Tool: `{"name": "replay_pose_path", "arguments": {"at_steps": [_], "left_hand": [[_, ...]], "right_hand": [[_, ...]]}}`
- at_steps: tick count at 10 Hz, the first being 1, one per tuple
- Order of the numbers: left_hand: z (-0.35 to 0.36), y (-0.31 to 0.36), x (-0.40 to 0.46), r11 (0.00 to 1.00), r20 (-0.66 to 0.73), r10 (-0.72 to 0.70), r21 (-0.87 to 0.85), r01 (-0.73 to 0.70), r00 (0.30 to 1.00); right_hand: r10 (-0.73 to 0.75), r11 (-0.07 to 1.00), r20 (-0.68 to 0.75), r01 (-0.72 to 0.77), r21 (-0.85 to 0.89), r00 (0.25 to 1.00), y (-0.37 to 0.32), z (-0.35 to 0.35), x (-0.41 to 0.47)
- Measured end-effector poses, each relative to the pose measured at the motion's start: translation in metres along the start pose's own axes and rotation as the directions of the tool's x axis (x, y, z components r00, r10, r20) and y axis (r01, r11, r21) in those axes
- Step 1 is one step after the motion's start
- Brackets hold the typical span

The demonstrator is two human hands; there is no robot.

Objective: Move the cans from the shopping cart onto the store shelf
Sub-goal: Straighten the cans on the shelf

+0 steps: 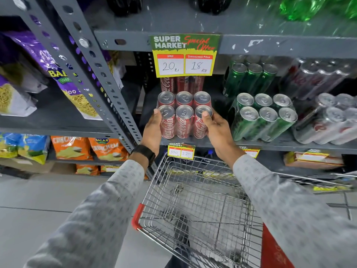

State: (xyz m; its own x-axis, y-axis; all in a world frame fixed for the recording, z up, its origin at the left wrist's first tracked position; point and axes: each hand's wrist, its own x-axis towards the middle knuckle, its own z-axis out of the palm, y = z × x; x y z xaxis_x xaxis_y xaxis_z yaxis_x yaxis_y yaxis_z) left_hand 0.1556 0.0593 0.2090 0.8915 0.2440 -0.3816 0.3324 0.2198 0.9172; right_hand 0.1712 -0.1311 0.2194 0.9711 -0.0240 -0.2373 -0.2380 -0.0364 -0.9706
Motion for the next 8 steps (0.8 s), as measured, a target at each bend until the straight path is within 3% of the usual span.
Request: {"name": "replay_pose_path", "arguments": {"at_steps": [6, 8], "left_hand": [[0.003, 0.005, -0.003, 1.000, 0.007, -0.011, -0.029, 0.012, 1.000], [-0.001, 0.016, -0.027, 0.995, 0.028, 0.024, 0.094, -0.026, 0.999]], "right_hand": [[-0.007, 0.998, -0.073, 0.002, -0.067, 0.997, 0.005, 0.005, -0.003], [0.074, 0.989, -0.049, -0.080, -0.126, 0.996, -0.011, -0.003, -0.022]]}}
